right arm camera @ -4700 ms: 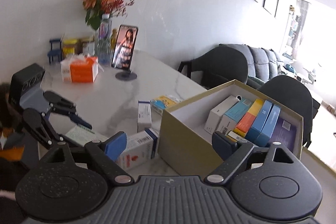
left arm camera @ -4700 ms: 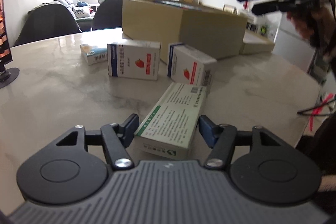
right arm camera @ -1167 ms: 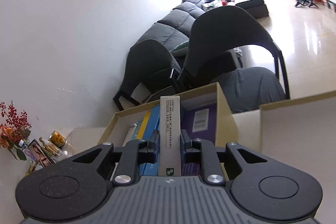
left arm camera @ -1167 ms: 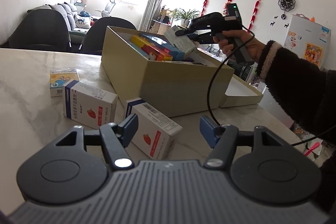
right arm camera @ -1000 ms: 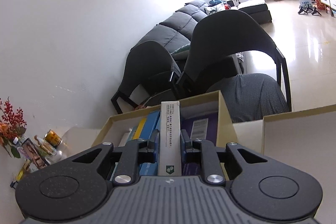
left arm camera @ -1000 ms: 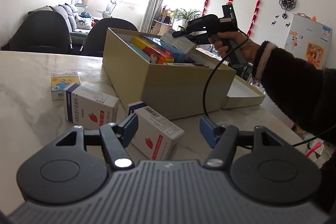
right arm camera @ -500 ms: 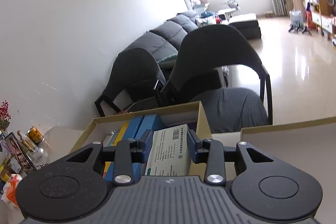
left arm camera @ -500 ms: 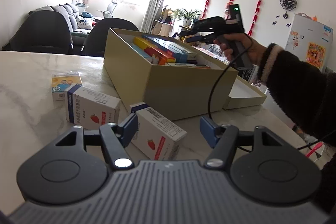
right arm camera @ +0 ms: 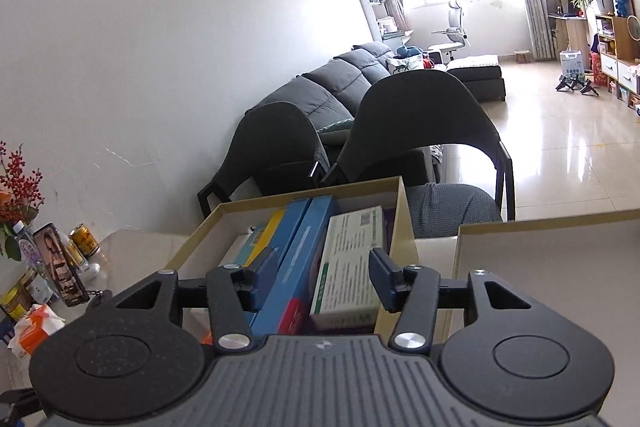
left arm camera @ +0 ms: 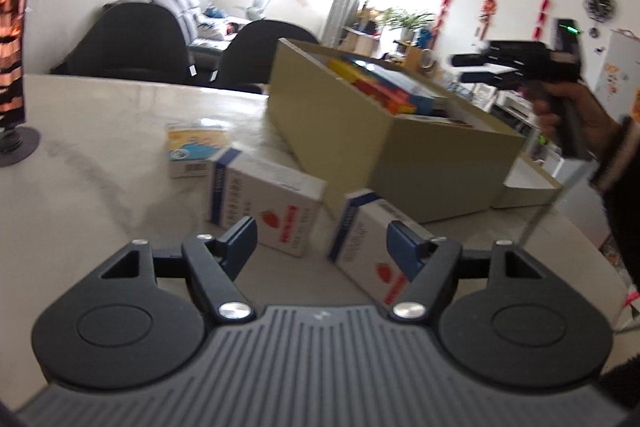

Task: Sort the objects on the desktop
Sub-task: 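Lower the green-and-white box into the tall box and open the right tool, then close the left tool on the white strawberry-print box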

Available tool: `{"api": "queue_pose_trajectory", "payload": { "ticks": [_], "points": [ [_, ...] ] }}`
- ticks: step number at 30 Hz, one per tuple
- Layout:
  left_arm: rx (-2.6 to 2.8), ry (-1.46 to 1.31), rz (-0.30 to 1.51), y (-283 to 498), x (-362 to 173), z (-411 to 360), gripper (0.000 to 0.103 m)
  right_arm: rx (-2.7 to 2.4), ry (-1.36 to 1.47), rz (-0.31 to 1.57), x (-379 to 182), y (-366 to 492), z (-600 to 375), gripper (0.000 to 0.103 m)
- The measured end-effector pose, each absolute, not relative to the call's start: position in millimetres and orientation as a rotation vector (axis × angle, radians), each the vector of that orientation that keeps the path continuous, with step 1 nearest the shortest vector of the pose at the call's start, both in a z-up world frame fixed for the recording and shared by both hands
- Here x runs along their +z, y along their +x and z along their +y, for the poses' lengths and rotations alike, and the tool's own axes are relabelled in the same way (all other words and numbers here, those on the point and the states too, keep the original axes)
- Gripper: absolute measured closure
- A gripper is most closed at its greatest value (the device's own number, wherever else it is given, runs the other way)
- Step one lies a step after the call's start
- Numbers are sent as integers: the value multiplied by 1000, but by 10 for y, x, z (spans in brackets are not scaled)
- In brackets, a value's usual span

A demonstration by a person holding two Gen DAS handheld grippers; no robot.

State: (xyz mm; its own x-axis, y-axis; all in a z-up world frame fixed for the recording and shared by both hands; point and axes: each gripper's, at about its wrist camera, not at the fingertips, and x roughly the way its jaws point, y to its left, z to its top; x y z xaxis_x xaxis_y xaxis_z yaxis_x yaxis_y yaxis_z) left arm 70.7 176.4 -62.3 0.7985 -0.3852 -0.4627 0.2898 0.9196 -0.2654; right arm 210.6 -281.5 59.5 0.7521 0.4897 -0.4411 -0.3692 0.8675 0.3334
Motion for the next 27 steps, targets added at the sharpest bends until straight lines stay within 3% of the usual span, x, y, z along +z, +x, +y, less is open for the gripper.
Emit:
{"api": "queue_pose_trajectory", "payload": {
  "ticks": [3,11,18,27],
  "points": [
    [-326,-219,553,787,-565,1833,27,476,251,540,585,1982,-2837,44],
    [-296,-97,583,1024,-445,1777,2,510,313,527,517,1622,-2854,38],
    [-367,147,597,1207,-475,1605,0,539,356,514,493,1284,-2879,33],
    [-404,178,656,1406,-522,1542,0,551,402,498,463,963,-2914,31]
  ]
}}
